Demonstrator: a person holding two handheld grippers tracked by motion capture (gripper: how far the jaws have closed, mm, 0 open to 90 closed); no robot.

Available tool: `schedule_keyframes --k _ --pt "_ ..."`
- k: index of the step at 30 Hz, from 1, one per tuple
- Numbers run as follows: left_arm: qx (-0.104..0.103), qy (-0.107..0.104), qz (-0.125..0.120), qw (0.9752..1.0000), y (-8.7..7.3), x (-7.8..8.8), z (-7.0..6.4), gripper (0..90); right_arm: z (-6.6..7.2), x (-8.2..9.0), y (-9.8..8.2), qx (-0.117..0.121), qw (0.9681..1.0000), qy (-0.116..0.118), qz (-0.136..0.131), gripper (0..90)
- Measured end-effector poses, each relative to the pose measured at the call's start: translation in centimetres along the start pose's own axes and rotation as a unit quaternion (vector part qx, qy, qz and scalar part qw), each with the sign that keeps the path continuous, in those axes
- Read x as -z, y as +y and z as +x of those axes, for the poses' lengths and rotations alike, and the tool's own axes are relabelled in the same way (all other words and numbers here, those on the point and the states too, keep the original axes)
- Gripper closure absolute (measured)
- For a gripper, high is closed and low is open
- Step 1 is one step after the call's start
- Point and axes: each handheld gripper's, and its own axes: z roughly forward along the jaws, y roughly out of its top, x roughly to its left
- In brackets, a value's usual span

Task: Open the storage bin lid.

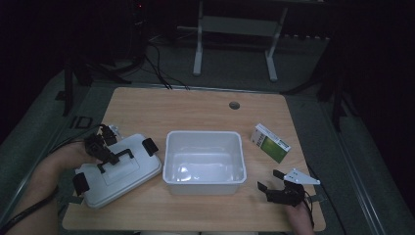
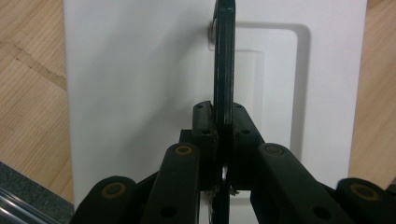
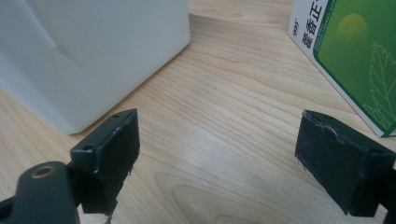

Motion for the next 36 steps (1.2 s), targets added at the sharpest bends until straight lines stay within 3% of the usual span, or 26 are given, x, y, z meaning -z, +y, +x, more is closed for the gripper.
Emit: schedule_keyframes --k 15,23,28,31,33,36 --pt "0.001 0.002 0.002 1.0 0.3 -1.8 0.2 83.5 0.1 0.0 0.0 0.002 1.0 -0.001 0.003 13.6" --pt "-0.001 0.003 -0.003 1.0 0.3 -1.8 0.1 82.6 0.0 -0.1 0.0 0.0 0.9999 -0.008 0.006 13.6" --pt "0.012 0.017 -0.036 0.9991 0.2 -0.5 0.2 47.8 -0.5 0.2 0.0 -0.017 0.9995 -0.024 -0.006 13.6" --pt "0.023 0.03 -0.034 0.9987 0.2 -0.2 0.2 32.1 -0.7 0.7 0.3 -0.016 0.9993 -0.031 -0.011 13.6" --pt "0.023 0.026 -0.029 0.999 0.1 -0.1 0.2 26.8 -1.0 1.1 0.4 -0.033 0.999 -0.022 -0.022 13.6" --pt "0.022 0.024 -0.018 0.9993 0.1 -0.1 0.3 26.6 -1.1 1.6 0.7 -0.025 0.9993 -0.023 -0.018 13.5"
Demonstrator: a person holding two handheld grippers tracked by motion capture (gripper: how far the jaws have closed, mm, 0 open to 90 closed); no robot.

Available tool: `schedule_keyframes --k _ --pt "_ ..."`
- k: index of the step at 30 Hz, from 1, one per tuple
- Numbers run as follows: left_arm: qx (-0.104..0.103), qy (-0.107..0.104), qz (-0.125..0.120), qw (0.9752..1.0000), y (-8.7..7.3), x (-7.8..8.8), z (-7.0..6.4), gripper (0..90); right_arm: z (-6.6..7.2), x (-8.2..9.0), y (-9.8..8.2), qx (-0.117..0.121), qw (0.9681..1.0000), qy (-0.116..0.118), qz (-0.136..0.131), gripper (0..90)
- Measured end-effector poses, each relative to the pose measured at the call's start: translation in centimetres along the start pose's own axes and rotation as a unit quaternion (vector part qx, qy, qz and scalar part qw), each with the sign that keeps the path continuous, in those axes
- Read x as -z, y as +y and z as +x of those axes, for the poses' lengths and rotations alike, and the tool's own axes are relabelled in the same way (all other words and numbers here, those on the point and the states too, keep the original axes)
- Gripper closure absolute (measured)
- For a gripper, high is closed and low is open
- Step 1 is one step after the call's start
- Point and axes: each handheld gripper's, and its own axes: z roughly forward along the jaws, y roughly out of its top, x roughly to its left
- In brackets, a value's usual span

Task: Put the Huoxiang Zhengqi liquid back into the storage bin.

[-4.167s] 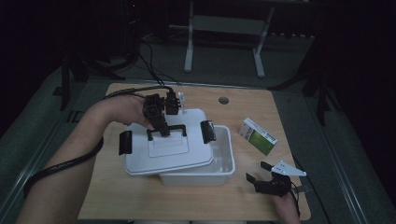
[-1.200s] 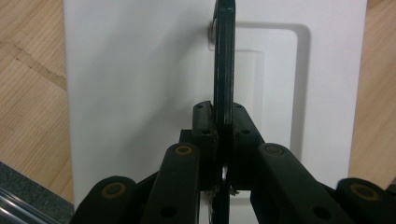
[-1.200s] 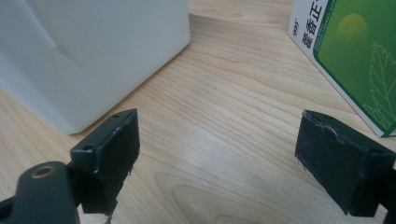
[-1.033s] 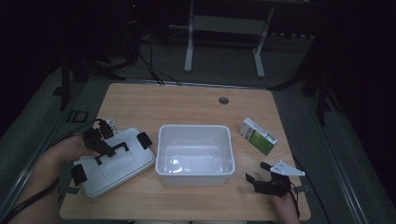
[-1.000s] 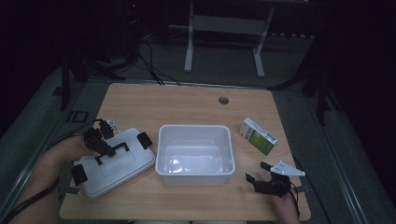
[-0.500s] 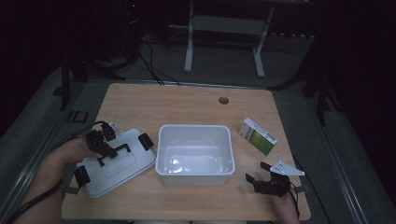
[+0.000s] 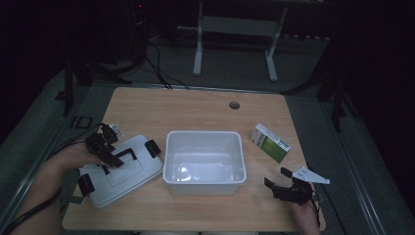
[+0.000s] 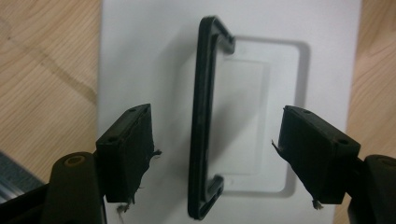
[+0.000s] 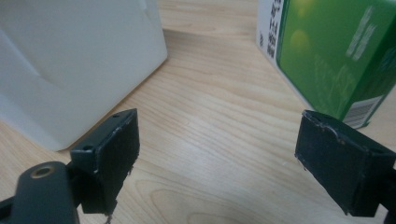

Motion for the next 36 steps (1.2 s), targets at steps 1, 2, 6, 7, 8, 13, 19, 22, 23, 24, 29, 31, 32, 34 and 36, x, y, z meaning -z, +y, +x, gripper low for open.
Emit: schedule_keyframes --k 1,2,6,7,8,13,19,22,23,24,29,31,32,34,36 --pt "0.0 0.0 0.0 1.0 0.0 0.0 0.0 26.6 0.0 0.1 0.2 -0.001 1.0 0.004 -0.001 13.5" --pt "0.001 0.003 0.0 1.0 -0.1 0.0 0.0 26.6 -0.1 0.3 0.4 -0.002 0.9999 0.01 -0.001 13.5" --pt "0.001 0.002 -0.002 1.0 -0.1 -0.2 0.0 26.6 -0.4 0.9 1.7 0.007 0.9998 0.019 0.007 13.5" --pt "-0.002 0.007 -0.001 1.0 -0.1 -0.2 -0.1 26.6 -0.6 1.0 2.0 0.006 0.9997 0.022 0.008 13.8" --pt "0.0 0.007 -0.001 1.0 -0.1 -0.3 -0.2 26.6 -0.7 1.2 2.4 0.008 0.9997 0.02 0.01 14.7" --pt "0.005 0.0 -0.011 0.9999 -0.2 -0.1 -0.2 26.6 -1.3 1.8 4.2 0.004 0.9996 0.023 0.015 15.0" --pt "0.008 -0.004 -0.007 0.9999 -0.3 0.2 -0.3 26.6 -2.0 1.8 6.0 0.02 0.9993 -0.015 0.028 12.2" --pt "0.011 -0.011 -0.012 0.9998 -0.4 0.4 -0.2 25.6 -2.8 1.6 6.7 0.004 0.9995 -0.007 0.03 12.2" --pt "0.011 -0.008 -0.01 0.9999 -0.3 0.5 -0.2 25.4 -2.9 1.6 7.0 0.005 0.9994 -0.014 0.03 12.5" --pt "0.011 -0.01 -0.01 0.9998 -0.3 0.6 -0.2 25.4 -3.1 1.5 7.3 0.006 0.9993 -0.018 0.031 13.4" --pt "0.011 -0.007 -0.01 0.9999 -0.3 0.7 -0.2 25.3 -4.2 1.3 8.8 0.016 0.9987 -0.015 0.047 24.1" --pt "0.013 -0.008 -0.013 0.9998 -0.4 0.8 -0.2 25.3 -4.8 1.1 9.4 0.021 0.9986 -0.024 0.043 26.8" --pt "0.012 -0.007 -0.014 0.9998 -0.4 0.8 -0.3 25.3 -5.1 0.9 9.6 0.019 0.9986 -0.021 0.045 27.5" --pt "0.011 -0.008 -0.014 0.9998 -0.4 0.7 -0.3 25.3 -5.7 0.5 10.0 0.012 0.9983 -0.021 0.053 28.0" --pt "0.009 -0.01 -0.013 0.9998 -0.4 0.6 -0.3 24.9 -6.3 0.0 10.4 0.013 0.9973 -0.017 0.07 28.2"
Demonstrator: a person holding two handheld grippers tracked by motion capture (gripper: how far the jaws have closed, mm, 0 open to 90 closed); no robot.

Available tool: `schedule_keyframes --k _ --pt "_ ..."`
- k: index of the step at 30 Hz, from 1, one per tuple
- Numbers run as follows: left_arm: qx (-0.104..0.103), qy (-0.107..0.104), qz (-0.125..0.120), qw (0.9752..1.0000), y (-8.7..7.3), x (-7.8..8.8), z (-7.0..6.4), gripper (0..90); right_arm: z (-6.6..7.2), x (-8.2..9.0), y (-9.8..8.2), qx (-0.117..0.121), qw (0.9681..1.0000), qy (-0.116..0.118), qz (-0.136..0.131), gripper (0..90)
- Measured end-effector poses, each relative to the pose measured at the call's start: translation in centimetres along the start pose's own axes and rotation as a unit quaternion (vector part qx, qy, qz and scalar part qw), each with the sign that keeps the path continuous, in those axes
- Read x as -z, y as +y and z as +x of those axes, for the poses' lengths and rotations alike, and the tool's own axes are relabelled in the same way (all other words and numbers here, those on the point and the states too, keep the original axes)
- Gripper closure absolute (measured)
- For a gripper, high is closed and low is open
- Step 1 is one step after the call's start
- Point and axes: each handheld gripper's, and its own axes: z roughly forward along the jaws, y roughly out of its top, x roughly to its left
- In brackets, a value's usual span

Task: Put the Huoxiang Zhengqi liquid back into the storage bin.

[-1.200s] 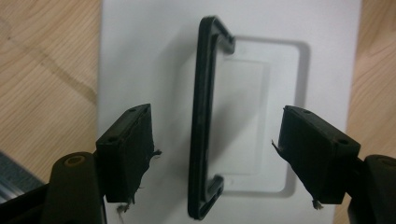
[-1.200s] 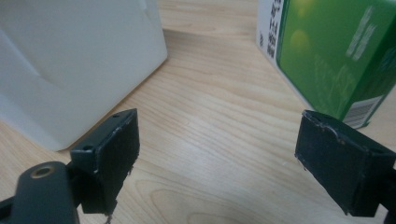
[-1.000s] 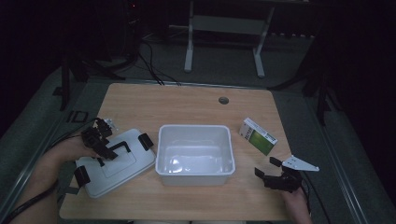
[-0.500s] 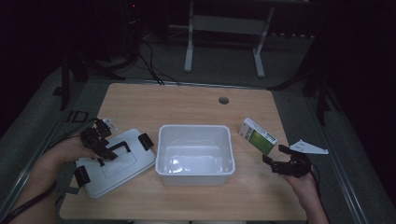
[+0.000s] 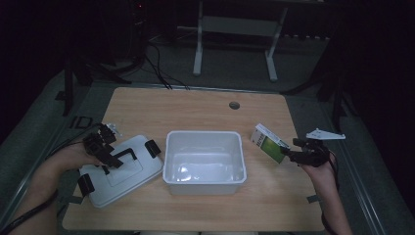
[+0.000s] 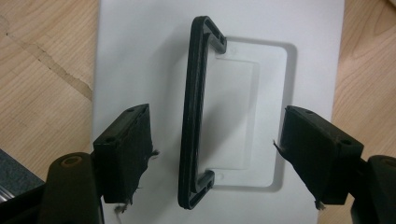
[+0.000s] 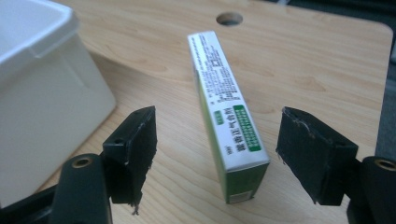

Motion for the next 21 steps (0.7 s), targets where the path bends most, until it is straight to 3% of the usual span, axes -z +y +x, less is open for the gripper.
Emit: schedule_keyframes --k 4,8,12,19,21 --pt "0.0 -0.001 0.003 1.0 0.0 -0.2 0.0 24.0 -0.6 -0.9 0.8 0.005 0.9996 0.009 0.025 31.6" --pt "-0.002 0.0 0.004 1.0 0.2 -0.2 0.0 24.0 -1.0 -1.8 1.6 0.012 0.9987 0.015 0.047 29.3" --pt "-0.003 0.0 0.001 1.0 0.3 -0.2 -0.1 23.9 -1.1 -2.7 2.4 0.027 0.9972 0.009 0.069 29.8" --pt "-0.007 -0.001 0.005 1.0 0.4 -0.3 -0.2 23.9 -1.6 -4.0 3.5 0.04 0.9934 0.018 0.106 35.4" --pt "-0.006 -0.002 0.003 1.0 0.4 -0.4 -0.2 24.0 -1.6 -4.6 4.0 0.051 0.9904 0.023 0.126 36.8"
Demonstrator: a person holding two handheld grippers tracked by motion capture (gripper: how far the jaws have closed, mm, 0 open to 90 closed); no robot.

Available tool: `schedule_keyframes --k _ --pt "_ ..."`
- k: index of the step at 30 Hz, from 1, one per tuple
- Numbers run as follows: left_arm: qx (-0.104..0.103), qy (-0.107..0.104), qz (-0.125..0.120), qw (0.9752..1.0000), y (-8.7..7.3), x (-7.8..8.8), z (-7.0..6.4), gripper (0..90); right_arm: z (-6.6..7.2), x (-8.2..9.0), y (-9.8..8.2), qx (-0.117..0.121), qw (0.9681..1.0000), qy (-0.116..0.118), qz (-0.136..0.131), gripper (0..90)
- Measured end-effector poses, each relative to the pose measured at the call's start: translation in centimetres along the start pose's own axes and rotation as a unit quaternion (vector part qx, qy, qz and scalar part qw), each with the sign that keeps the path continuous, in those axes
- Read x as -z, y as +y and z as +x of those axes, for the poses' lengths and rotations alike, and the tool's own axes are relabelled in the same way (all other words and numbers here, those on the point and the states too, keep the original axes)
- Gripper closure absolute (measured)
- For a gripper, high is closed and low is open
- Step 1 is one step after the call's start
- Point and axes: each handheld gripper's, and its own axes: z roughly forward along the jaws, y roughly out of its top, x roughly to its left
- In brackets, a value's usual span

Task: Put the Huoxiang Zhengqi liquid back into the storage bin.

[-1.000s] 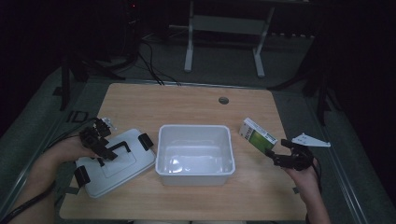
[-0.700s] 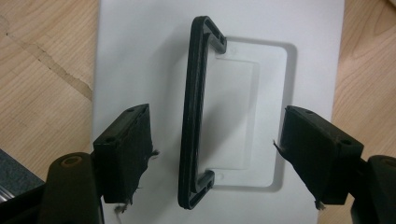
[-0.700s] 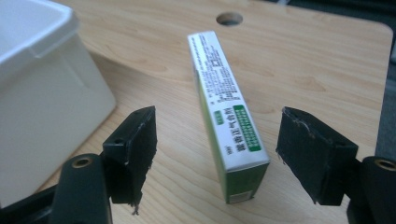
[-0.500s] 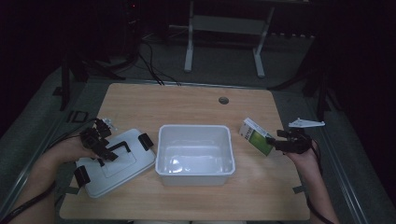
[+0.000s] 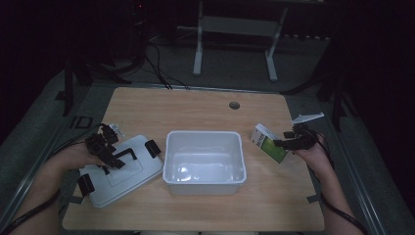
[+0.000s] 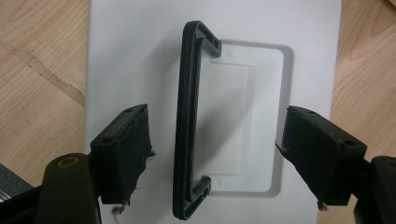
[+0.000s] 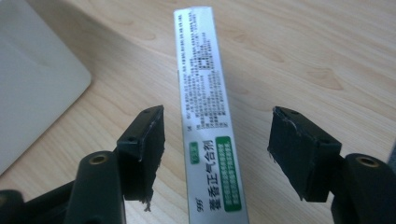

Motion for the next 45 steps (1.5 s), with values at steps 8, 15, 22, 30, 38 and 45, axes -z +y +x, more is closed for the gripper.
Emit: schedule_keyframes --k 8,15,22,30,38,45 --pt "-0.005 0.006 0.003 1.0 0.0 0.1 -0.1 24.0 -0.2 -1.1 0.8 0.012 0.9995 -0.001 0.031 39.5" --pt "-0.006 0.008 0.005 0.9999 0.0 0.4 -0.1 24.0 -0.3 -2.3 1.7 0.029 0.9961 0.009 0.083 44.1" --pt "-0.006 0.005 0.011 0.9999 0.0 -0.1 -0.2 23.9 -0.2 -2.9 2.7 0.039 0.9918 0.009 0.122 46.5" --pt "-0.016 0.007 0.013 0.9998 0.4 -0.1 -0.4 24.0 0.1 -4.0 3.6 0.056 0.9828 0.005 0.176 46.1" --pt "-0.017 0.006 0.013 0.9998 0.5 -0.3 -0.4 24.0 0.9 -5.4 4.1 0.081 0.9692 0.001 0.232 53.5" --pt "-0.017 0.006 0.017 0.9997 0.3 -0.6 -0.5 24.0 1.0 -5.7 4.3 0.087 0.9653 -0.005 0.246 62.5"
